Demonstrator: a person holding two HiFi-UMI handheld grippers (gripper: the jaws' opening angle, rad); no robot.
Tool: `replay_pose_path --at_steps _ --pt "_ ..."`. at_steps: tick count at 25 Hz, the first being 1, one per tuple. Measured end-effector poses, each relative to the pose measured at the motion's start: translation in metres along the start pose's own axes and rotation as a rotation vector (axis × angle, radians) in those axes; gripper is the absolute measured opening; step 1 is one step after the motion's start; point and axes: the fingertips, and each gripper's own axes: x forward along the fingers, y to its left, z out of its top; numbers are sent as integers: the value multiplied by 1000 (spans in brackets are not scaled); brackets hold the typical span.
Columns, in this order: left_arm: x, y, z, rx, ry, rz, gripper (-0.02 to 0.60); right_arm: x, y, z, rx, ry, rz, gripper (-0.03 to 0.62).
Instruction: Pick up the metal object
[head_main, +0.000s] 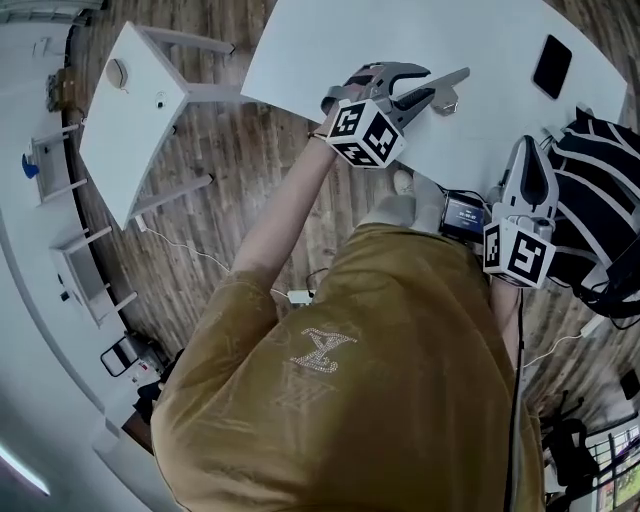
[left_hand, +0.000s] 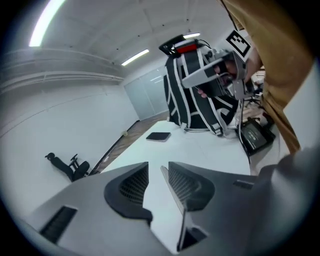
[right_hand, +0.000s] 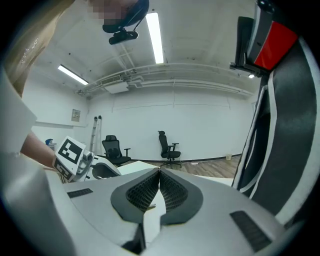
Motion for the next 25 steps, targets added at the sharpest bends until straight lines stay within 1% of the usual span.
replay_pose_path --at_steps 3,6,12,16,19,25 --pt "13 -17 -14 138 60 -121 144 -2 0 -7 15 12 -10 11" --pt "21 -35 -26 247 105 -242 175 -4 3 -11 27 20 -14 11" --pt "38 -50 -43 399 171 -426 236 -6 2 -15 41 30 -21 11" --pt "48 -60 -53 478 221 -562 293 -7 -2 -18 56 36 -28 11" --pt "56 -64 -57 534 255 -631 307 -7 -5 -21 65 41 -33 11" --pt "72 -71 -56 639 270 -726 316 -4 -7 -26 78 52 -35 11"
